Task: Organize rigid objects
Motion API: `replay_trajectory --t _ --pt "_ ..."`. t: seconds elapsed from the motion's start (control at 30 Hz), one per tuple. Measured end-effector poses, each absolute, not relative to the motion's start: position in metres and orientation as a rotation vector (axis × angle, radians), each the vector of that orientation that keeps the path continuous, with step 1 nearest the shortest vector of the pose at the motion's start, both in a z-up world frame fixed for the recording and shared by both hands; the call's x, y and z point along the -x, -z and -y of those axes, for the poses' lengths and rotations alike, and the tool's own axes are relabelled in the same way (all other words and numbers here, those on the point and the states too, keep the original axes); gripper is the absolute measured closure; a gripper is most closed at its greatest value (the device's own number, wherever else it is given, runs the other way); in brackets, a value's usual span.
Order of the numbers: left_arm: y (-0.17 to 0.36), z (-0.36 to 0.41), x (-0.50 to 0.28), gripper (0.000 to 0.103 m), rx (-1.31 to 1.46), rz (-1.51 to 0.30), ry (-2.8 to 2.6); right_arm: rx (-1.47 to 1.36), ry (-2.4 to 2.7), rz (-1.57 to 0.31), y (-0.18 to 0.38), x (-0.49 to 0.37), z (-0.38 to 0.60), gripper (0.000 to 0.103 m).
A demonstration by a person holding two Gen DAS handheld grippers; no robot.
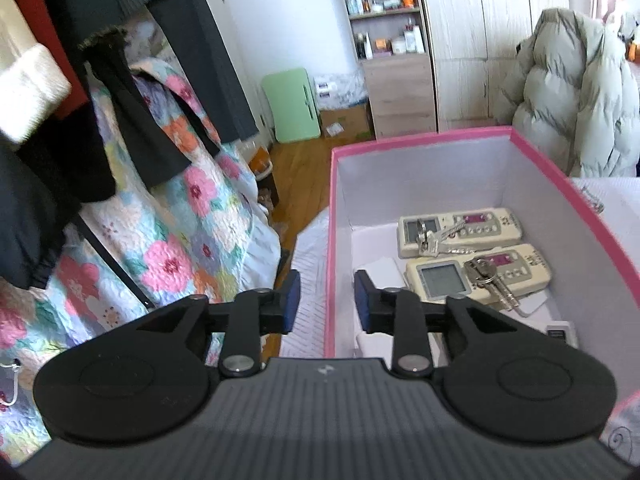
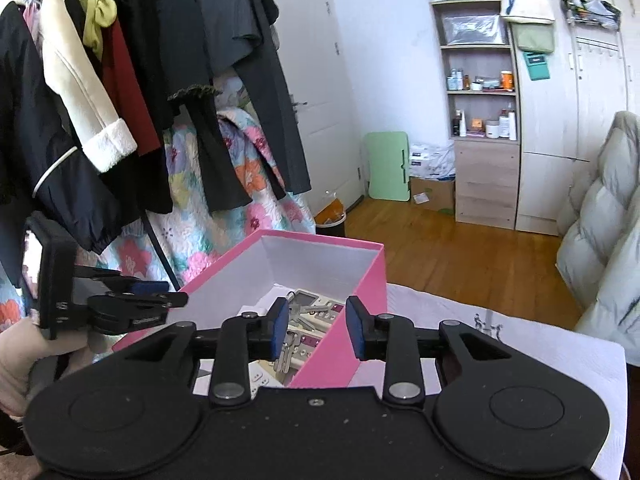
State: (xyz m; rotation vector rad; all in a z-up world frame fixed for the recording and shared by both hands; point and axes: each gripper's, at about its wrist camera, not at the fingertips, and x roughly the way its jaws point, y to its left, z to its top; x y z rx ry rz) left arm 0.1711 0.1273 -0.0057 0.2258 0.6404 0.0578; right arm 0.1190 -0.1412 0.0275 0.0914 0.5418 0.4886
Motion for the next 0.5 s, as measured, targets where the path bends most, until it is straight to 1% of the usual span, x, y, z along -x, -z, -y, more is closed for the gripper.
replay_trajectory --t 0.13,0.33,0.4,0.5 --pt "-0.010 -0.121 -0.145 0.070 -0.221 -0.590 -0.062 -0.082 -0.461 -0.522 -0.029 -0.105 0.144 0.065" --pt "-0.026 -0.104 -0.107 0.058 -0.200 -0.528 -0.043 -0.071 -0.433 -0.482 -0.032 -0.083 0.149 0.059" --pt "-0.028 -0.098 -0.095 0.051 -0.180 -0.521 -0.025 -0.082 -0.427 -0.478 -0.032 -0.077 0.152 0.058" --pt "-0.029 -0.090 -0.080 0.047 -0.165 -0.519 -0.006 -0.076 -0.411 -0.465 -0.033 -0.067 0.151 0.057"
